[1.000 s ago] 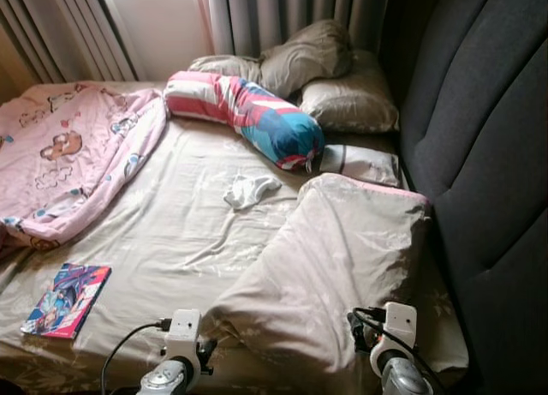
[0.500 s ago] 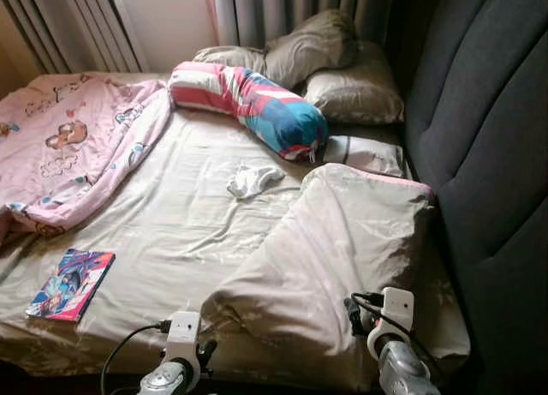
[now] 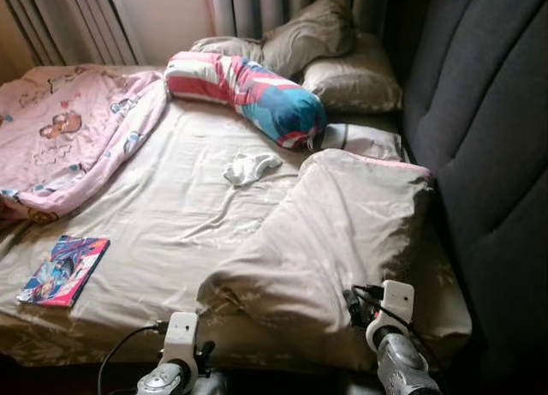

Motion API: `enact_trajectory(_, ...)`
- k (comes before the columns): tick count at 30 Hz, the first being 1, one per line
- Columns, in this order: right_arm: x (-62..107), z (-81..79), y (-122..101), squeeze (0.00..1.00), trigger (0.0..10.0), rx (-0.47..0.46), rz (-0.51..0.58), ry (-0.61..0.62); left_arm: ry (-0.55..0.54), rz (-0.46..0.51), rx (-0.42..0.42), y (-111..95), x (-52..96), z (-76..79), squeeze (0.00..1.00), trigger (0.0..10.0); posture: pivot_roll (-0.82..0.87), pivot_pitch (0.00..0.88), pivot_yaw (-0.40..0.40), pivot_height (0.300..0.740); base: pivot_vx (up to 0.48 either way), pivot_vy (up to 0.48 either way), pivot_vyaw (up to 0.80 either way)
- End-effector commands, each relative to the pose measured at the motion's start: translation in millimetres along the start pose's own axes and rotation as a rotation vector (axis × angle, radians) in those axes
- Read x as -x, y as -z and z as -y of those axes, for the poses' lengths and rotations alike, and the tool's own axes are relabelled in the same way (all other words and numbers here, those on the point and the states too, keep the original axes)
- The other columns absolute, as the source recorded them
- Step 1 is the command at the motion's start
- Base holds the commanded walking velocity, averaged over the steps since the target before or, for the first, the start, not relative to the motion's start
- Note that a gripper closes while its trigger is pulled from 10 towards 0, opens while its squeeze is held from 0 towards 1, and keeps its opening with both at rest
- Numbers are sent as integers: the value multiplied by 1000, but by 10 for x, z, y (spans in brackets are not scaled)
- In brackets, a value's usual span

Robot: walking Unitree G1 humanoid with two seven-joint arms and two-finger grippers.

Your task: Clean up the room

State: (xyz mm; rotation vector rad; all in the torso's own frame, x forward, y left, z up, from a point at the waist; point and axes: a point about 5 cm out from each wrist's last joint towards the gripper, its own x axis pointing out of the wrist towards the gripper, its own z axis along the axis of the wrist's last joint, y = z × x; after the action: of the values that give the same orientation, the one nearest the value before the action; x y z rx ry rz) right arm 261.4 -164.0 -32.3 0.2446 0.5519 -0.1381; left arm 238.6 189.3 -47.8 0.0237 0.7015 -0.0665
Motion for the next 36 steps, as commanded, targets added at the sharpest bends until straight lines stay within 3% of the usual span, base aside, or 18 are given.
enact_trajectory(1,-29,-35,-64,0,10000,-10,6,-11,-5,-31,0,89,26,-20,0,10000,-34,77,50,635,0,0,0)
enact_trajectory(9,-49,-44,-113,0,10000,-85,8,-47,-2,-30,-7,73,22,-24,0,10000,-32,77,58,635,0,0,0)
enact_trajectory(15,-64,-50,-149,0,10000,-87,9,-48,0,-33,-12,75,24,-37,0,10000,-26,82,66,635,0,0,0)
enact_trajectory(20,-56,-75,-66,0,10000,-86,-56,-60,-2,-37,-17,83,29,-54,0,10000,-24,79,70,635,0,0,0)
enact_trajectory(22,-43,-96,-8,0,5216,-59,-88,-75,-1,-38,-18,84,30,-57,0,10000,-24,79,70,635,0,0,0)
enact_trajectory(23,-35,-98,22,0,1922,-55,-104,-76,-1,-39,-19,84,30,-57,0,10000,-21,80,71,635,0,0,0)
enact_trajectory(24,-32,-96,32,0,1922,-56,-109,-74,-1,-39,-19,84,30,-57,0,10000,-22,80,72,635,0,0,0)
enact_trajectory(25,-31,-95,38,0,0,-55,-112,-73,0,-39,-19,84,30,-57,0,10000,-22,80,72,635,0,0,0)
enact_trajectory(36,-25,-88,47,0,0,-75,-108,-70,3,-42,-26,97,31,-40,0,10000,-21,84,73,635,0,0,0)
